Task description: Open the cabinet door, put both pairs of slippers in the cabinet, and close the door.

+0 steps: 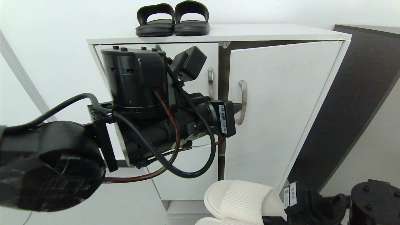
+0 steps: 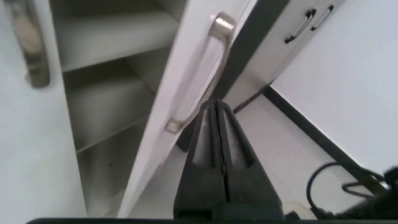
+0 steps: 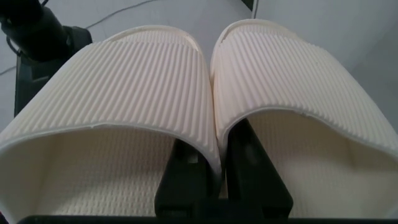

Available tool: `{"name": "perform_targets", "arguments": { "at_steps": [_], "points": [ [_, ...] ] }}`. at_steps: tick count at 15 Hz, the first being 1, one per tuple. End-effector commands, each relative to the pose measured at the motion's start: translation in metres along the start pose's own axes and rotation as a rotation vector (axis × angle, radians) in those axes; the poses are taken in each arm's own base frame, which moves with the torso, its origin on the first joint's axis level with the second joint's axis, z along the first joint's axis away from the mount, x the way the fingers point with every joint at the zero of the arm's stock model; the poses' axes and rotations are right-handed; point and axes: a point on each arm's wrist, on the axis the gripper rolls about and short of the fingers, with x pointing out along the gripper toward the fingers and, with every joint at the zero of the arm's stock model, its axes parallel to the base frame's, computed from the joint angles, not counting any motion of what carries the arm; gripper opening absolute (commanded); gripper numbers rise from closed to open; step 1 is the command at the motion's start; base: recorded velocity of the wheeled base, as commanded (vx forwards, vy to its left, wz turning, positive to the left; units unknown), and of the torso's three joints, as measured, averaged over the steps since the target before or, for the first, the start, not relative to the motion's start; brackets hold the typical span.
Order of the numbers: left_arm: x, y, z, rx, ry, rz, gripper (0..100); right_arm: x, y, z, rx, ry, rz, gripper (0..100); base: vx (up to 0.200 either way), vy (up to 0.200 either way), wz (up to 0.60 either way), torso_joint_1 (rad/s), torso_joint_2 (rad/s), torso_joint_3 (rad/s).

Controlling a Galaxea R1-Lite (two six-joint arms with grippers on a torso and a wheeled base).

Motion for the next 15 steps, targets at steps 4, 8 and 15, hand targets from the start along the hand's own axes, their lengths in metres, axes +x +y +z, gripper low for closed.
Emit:
{"name": "perform_targets", "arguments": {
  "at_steps": [4,8,15],
  "points": [
    [-0.012,0.014,0.008,-0.035,-0.073,0.023,0,-0.003,0.005,-0.008,-0.026,0.031,0.037,0,0.000,0.000,0.00,0.000,0.00,0.000],
    [0.013,0.035,0.009,-0.046,-0.142,0.059,0,-0.003,0.008,-0.010,-0.030,0.039,0.050,0,0.000,0.000,0.00,0.000,0.00,0.000],
    [0.044,0.045,0.014,-0.087,-0.167,0.070,0,-0.006,0.018,-0.020,-0.035,0.079,0.091,0,0.000,0.000,0.00,0.000,0.00,0.000]
  ]
}}
